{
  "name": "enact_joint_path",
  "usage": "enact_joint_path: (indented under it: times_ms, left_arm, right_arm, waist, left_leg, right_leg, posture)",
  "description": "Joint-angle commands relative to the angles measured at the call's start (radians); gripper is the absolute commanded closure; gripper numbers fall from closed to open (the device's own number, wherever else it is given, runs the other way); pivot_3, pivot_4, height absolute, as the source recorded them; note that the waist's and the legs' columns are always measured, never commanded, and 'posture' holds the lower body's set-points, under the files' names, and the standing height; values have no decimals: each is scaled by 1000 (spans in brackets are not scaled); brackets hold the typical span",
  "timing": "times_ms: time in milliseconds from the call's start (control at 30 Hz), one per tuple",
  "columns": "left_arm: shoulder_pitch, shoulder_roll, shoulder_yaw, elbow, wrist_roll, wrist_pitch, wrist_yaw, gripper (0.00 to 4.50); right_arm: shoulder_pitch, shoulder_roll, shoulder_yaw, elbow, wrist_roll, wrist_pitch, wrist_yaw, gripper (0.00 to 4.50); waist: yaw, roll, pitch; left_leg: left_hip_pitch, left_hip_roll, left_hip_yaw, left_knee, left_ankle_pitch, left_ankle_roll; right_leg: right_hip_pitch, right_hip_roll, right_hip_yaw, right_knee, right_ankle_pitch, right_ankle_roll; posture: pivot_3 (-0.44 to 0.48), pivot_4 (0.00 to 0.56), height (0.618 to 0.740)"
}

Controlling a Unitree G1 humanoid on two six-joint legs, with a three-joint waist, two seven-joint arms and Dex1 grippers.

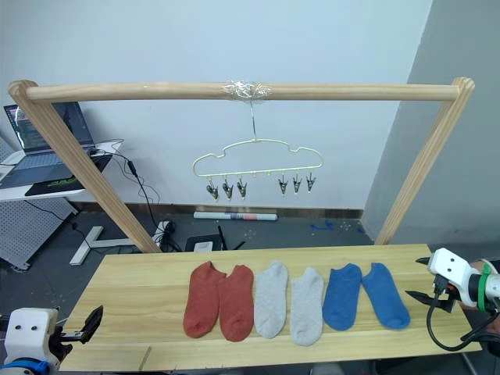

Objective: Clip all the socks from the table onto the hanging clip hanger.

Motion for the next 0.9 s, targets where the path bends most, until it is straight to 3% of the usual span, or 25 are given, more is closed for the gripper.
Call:
enact_joint_path:
  times_ms: [33,333,900]
  left_arm:
    - [-11,1,25,-29,-12,-30,6,32]
    - [-37,-12,75,-7,-56,-135,-13,32]
    - [-38,-27,48,-58,-97,-141,-45,32]
  right_arm:
    - [-15,2,-7,-20,9,-6,-5,7]
    - [-19,17,-11,-23,10,-10,-26,7]
    - [32,29,-23,-98,24,12,-39,7]
  waist:
    - [0,0,0]
    - [0,0,0]
    - [0,0,0]
  left_leg:
    - [0,0,0,0,0,0]
    - [0,0,0,0,0,0]
    - [0,0,0,0,0,0]
  right_leg:
    - [0,0,0,0,0,0]
    - [0,0,0,0,2,-3]
    - [0,0,0,0,2,-3]
  posture:
    - [-42,0,740]
    - [-44,0,740]
    - [-61,0,740]
